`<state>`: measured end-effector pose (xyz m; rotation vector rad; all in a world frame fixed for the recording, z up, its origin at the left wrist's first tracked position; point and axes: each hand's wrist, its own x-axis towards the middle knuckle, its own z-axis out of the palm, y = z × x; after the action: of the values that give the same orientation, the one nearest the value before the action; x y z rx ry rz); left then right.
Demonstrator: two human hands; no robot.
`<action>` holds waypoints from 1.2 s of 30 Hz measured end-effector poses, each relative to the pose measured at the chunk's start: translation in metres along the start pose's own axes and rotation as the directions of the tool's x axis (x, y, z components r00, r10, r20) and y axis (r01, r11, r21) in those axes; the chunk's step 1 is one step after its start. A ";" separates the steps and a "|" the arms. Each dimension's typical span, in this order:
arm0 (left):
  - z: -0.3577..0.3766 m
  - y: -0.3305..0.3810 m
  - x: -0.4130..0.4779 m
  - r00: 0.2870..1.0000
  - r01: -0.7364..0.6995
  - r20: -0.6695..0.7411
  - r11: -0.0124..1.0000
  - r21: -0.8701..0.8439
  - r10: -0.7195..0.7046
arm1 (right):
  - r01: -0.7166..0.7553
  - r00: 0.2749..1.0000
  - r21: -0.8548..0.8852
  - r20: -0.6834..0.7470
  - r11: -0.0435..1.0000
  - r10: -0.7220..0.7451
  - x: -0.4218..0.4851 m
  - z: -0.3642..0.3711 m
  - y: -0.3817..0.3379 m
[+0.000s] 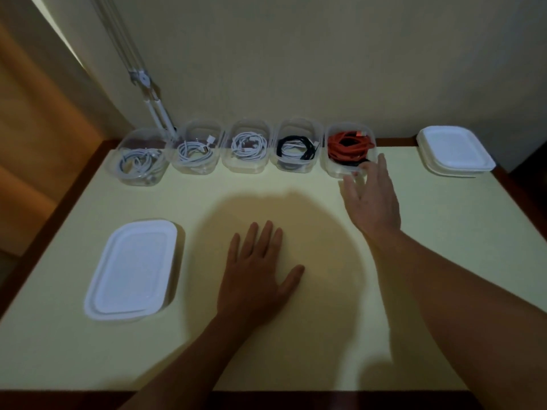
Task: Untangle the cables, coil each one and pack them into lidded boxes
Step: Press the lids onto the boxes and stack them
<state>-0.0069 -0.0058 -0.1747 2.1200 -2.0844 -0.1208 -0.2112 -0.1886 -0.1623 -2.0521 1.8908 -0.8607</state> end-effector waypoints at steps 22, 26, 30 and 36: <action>-0.013 0.030 0.005 0.994 -0.088 -0.096 0.889 -0.450 0.050 | 0.168 0.962 0.206 0.181 0.964 -0.206 -0.170 -0.066 -0.022; -0.013 0.031 0.006 0.994 -0.086 -0.102 0.893 -0.442 0.046 | 0.126 0.970 0.224 0.178 0.966 -0.168 -0.172 -0.067 -0.023; -0.012 0.032 0.010 0.993 -0.076 -0.111 0.906 -0.417 0.032 | 0.001 0.989 0.328 0.139 0.945 -0.049 -0.157 -0.066 -0.006; -0.016 0.038 0.020 0.992 -0.089 -0.114 0.914 -0.396 0.047 | -0.045 0.999 0.180 -0.020 0.983 0.049 -0.081 -0.090 0.051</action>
<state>-0.0407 -0.0248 -0.1511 1.7699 -1.8766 -0.3866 -0.3035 -0.0978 -0.1389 -1.8923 1.7944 -1.0095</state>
